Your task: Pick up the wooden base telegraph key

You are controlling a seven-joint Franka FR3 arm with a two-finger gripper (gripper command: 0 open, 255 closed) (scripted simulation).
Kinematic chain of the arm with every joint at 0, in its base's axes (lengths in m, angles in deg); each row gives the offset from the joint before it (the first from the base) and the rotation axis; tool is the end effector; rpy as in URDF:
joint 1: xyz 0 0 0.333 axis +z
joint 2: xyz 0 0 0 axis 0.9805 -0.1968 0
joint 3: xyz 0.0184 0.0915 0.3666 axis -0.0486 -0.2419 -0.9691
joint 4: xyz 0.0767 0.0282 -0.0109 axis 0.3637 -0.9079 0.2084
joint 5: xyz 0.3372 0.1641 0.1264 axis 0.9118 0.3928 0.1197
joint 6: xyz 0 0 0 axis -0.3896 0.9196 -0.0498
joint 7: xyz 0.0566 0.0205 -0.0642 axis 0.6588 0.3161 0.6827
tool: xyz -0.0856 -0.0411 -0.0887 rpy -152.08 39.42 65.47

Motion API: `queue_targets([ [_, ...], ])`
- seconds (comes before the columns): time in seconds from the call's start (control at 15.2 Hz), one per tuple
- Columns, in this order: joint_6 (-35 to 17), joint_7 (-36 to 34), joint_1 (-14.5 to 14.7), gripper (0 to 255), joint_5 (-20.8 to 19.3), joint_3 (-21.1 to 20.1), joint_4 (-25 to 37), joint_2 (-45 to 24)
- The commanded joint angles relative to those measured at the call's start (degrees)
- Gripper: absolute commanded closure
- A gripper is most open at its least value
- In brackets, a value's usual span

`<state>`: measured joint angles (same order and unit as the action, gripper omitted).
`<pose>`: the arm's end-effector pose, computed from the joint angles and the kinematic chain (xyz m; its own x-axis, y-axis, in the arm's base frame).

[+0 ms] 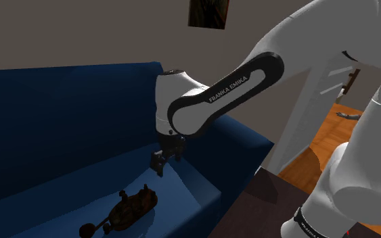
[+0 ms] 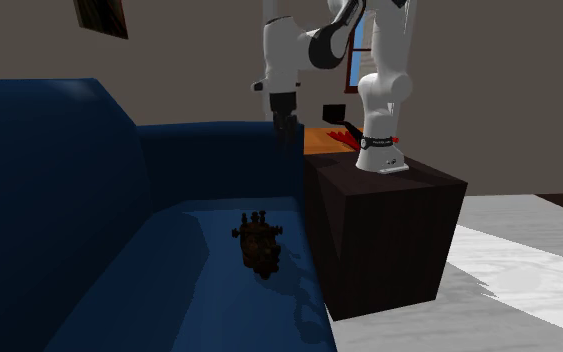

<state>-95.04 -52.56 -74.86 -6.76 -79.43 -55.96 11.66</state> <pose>0.4671 0.2246 0.3668 0.9947 0.0865 -0.0550 0.0848 -0.9959 -0.0324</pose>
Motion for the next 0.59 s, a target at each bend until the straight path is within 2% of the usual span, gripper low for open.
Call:
queue_targets([
  [0.0, -1.8, -2.5, 0.7, 0, -2.5, -0.3, 2.8, -5.2],
  [0.53, -5.5, -10.5, 6.4, 0, -10.6, 1.8, 15.4, -23.8],
])
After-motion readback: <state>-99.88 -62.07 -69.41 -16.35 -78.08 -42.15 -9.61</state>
